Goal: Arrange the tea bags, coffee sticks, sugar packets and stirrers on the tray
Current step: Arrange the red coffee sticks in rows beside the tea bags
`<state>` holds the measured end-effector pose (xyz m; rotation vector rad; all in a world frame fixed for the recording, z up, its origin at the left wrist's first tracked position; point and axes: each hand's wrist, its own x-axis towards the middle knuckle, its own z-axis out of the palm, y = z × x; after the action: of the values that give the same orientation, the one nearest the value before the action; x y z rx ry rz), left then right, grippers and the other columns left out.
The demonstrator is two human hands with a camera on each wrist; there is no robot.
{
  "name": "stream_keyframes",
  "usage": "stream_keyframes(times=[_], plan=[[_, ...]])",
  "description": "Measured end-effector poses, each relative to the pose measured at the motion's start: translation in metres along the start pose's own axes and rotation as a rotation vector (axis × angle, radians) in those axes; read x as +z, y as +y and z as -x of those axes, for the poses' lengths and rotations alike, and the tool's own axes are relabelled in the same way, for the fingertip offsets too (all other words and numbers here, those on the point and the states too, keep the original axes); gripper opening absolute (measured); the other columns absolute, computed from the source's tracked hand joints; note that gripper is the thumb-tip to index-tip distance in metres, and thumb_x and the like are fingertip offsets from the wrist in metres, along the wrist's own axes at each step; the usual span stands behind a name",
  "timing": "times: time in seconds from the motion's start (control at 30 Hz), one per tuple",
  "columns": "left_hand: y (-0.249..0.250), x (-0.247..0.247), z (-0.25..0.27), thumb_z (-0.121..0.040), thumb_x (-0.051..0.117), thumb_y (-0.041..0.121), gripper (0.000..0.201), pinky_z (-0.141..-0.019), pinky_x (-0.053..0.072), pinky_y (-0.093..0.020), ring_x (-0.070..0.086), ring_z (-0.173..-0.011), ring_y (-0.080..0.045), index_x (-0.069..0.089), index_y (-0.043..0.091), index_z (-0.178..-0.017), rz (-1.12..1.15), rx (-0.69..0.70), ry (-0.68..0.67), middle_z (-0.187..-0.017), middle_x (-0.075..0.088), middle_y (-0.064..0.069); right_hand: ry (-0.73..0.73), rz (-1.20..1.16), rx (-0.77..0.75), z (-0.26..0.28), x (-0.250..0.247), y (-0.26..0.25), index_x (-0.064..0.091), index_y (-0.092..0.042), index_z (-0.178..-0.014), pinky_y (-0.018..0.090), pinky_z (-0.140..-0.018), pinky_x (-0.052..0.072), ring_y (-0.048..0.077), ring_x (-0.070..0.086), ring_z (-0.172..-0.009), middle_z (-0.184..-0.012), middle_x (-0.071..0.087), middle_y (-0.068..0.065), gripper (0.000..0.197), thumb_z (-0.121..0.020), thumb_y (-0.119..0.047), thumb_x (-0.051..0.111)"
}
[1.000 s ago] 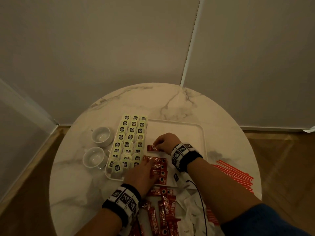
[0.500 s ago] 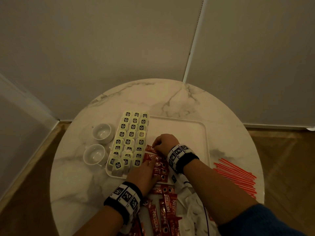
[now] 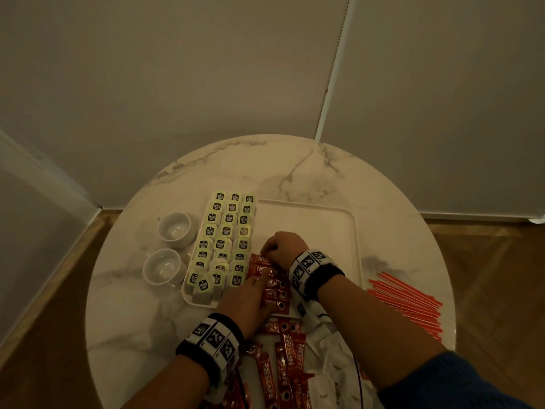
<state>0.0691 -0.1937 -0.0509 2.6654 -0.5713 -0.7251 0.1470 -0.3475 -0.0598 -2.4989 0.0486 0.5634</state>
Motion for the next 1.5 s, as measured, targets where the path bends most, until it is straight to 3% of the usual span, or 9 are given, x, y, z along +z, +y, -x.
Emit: stream_keyframes(times=[0.2,0.37,0.53,0.67,0.77,0.87,1.1,1.23,1.5], plan=[[0.0,-0.013,0.005,-0.095,0.049,0.028,0.036,-0.089,0.043,-0.025,0.056,-0.104,-0.011,0.047,0.024,-0.131,0.291,0.004,0.154,-0.121,0.057,0.006,0.145,-0.231,0.061,0.006,-0.01,0.006,0.074,-0.019,-0.101,0.025,-0.091,0.046,0.015,0.061,-0.103,-0.11,0.069,-0.001,0.019,-0.09,-0.016,0.058],[0.007,-0.037,0.004,-0.099,0.037,0.032,0.028,-0.087,0.052,-0.05,0.063,-0.091,-0.026,0.06,0.015,-0.096,0.898,-0.026,0.276,-0.101,0.062,-0.01,0.206,-0.583,0.037,0.037,-0.034,0.002,0.07,-0.01,-0.1,0.02,-0.071,0.043,0.008,0.055,-0.076,-0.087,0.066,-0.001,0.019,-0.088,-0.005,0.056],[0.027,-0.058,0.004,-0.096,0.033,0.05,0.036,-0.089,0.043,-0.013,0.047,-0.111,0.009,0.062,0.036,-0.114,1.04,0.158,0.423,-0.12,0.046,0.013,-0.087,-0.898,-0.118,0.083,-0.041,-0.02,0.063,-0.013,-0.096,0.016,-0.064,0.048,0.009,0.061,-0.078,-0.089,0.068,0.0,0.018,-0.086,-0.001,0.055],[0.037,-0.062,0.004,-0.102,0.025,0.045,0.04,-0.079,0.049,-0.01,0.047,-0.115,0.008,0.058,0.044,-0.123,1.181,0.165,0.322,-0.131,0.045,0.016,-0.202,-0.957,-0.193,0.103,-0.043,-0.028,0.062,-0.014,-0.092,0.021,-0.061,0.049,0.013,0.062,-0.068,-0.083,0.067,0.004,0.012,-0.086,-0.004,0.065],[0.036,-0.057,0.001,-0.097,0.032,0.055,0.037,-0.094,0.052,-0.034,0.057,-0.113,-0.007,0.06,0.047,-0.119,1.252,0.077,0.285,-0.128,0.056,0.01,-0.066,-0.887,-0.152,0.107,-0.044,-0.025,0.062,-0.014,-0.088,0.02,-0.058,0.049,0.011,0.064,-0.063,-0.076,0.069,0.002,0.011,-0.086,-0.004,0.066],[0.032,-0.054,0.001,-0.093,0.044,0.054,0.041,-0.077,0.055,-0.041,0.069,-0.086,-0.022,0.066,0.023,-0.11,1.476,-0.102,0.246,-0.097,0.071,-0.005,0.255,-0.582,-0.188,0.106,-0.042,-0.017,0.069,-0.015,-0.092,0.019,-0.063,0.046,0.004,0.059,-0.065,-0.08,0.066,-0.003,0.009,-0.084,-0.011,0.069],[0.027,-0.056,0.006,-0.09,0.057,0.005,0.007,-0.071,0.054,-0.038,0.065,-0.076,-0.023,0.063,0.004,-0.093,1.552,-0.093,0.263,-0.083,0.068,-0.011,0.343,-0.31,-0.374,0.104,-0.042,-0.011,0.062,-0.027,-0.122,0.012,-0.075,0.043,0.0,0.053,-0.088,-0.103,0.059,-0.008,0.044,-0.082,-0.007,0.064],[0.022,-0.055,0.006,-0.089,0.06,0.009,0.01,-0.077,0.056,-0.039,0.069,-0.081,-0.021,0.065,0.008,-0.098,1.387,-0.087,0.362,-0.089,0.071,-0.008,0.214,-0.767,-0.206,0.106,-0.047,-0.009,0.06,-0.019,-0.118,0.02,-0.066,0.049,0.006,0.06,-0.072,-0.09,0.066,-0.001,0.033,-0.087,-0.008,0.062],[0.022,-0.054,0.005,-0.085,0.068,0.017,0.009,-0.075,0.055,-0.028,0.07,-0.081,-0.017,0.074,0.016,-0.091,1.13,-0.047,0.327,-0.085,0.074,-0.003,0.262,-0.619,-0.161,0.1,-0.049,-0.006,0.059,-0.024,-0.107,0.024,-0.066,0.049,0.007,0.057,-0.066,-0.078,0.063,0.0,0.031,-0.082,-0.007,0.068]])
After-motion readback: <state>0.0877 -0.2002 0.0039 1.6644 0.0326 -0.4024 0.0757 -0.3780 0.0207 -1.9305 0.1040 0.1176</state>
